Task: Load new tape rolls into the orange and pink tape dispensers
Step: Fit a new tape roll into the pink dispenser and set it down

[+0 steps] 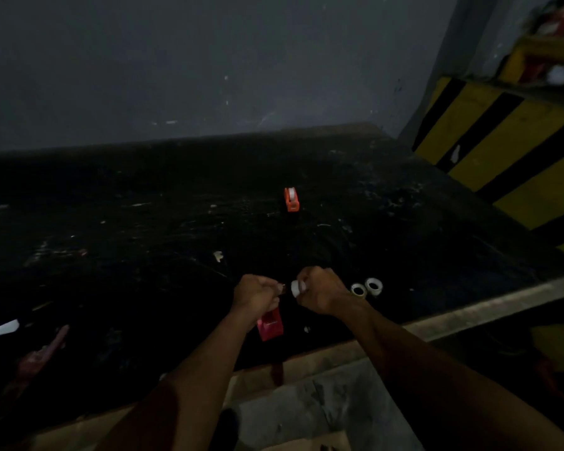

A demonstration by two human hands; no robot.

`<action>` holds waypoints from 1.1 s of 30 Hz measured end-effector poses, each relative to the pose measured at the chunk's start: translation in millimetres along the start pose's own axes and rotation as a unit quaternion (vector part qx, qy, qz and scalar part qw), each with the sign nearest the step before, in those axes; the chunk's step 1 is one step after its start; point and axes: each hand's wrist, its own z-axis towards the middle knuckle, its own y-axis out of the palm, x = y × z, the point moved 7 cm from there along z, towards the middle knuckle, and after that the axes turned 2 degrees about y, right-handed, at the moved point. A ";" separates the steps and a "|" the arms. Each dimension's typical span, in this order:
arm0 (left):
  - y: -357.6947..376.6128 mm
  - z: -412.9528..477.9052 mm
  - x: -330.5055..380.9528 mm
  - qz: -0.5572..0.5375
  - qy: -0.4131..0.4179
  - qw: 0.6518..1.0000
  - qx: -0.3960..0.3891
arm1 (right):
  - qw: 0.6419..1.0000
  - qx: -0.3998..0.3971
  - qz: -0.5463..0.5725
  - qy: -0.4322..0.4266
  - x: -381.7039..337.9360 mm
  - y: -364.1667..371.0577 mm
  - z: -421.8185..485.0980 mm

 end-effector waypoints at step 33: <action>117.6 36.1 2.6 0.030 -0.030 0.999 0.017 | 0.988 -0.070 -0.118 0.071 163.3 -50.2 53.5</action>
